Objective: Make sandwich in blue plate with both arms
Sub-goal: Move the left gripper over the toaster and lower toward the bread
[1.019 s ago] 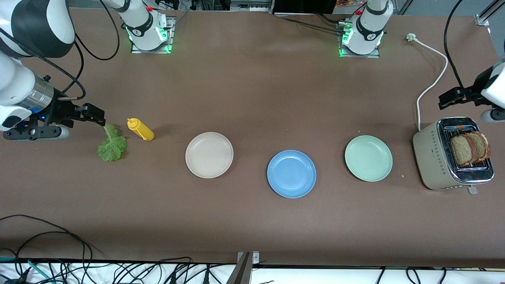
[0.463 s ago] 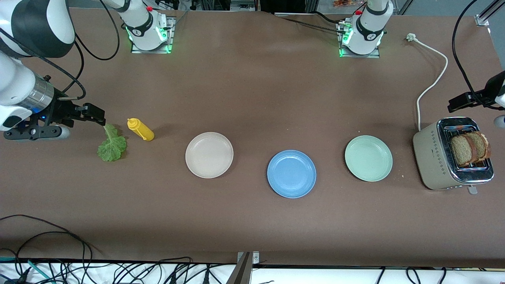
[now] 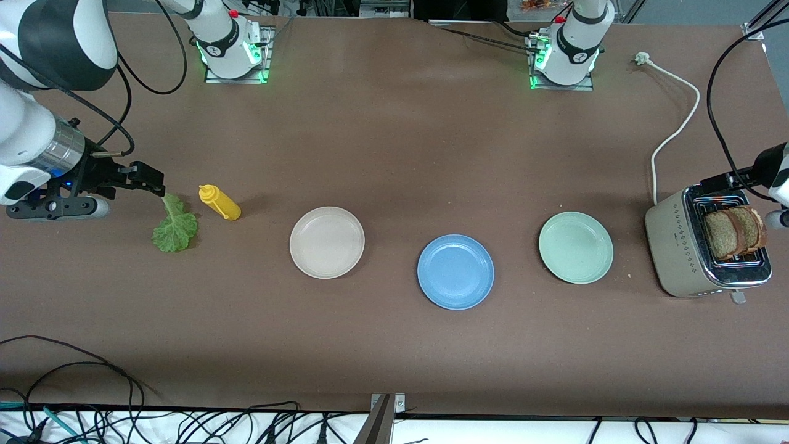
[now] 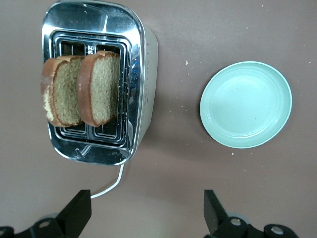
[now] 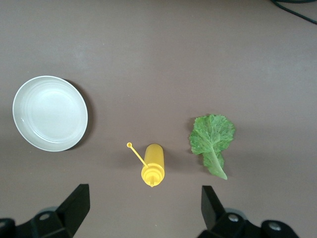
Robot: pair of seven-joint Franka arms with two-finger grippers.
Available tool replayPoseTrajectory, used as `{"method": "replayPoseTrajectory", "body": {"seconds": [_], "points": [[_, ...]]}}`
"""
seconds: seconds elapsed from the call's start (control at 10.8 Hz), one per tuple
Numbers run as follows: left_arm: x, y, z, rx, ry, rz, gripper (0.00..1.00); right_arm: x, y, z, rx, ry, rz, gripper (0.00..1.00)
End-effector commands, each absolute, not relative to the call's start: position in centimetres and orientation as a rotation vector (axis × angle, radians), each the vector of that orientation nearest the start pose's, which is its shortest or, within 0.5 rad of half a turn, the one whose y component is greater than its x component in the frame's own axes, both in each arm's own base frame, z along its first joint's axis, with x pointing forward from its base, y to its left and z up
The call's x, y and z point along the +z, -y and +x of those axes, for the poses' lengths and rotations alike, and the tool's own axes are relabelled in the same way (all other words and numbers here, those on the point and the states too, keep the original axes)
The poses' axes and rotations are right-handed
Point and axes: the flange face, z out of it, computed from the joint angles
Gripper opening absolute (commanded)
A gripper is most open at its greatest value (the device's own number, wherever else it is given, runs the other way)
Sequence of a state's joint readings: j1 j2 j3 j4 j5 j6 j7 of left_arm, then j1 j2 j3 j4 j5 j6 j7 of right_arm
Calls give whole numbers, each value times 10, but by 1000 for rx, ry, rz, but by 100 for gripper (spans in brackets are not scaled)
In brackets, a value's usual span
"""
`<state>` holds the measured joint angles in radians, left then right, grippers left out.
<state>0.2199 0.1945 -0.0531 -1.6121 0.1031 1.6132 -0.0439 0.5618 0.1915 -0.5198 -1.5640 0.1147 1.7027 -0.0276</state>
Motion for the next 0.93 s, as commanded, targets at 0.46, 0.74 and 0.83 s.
{"method": "replayPoseTrajectory", "body": {"seconds": [0.46,0.74,0.83], "points": [[454,-173,616,191,38,-3044,100,542,-63,609,40,93,-3133,100],[435,-202,616,178,11,-3051,100,542,-64,609,40,98,-3134,100],[427,-208,615,196,24,-3055,100,542,-64,609,40,96,-3134,100]]}}
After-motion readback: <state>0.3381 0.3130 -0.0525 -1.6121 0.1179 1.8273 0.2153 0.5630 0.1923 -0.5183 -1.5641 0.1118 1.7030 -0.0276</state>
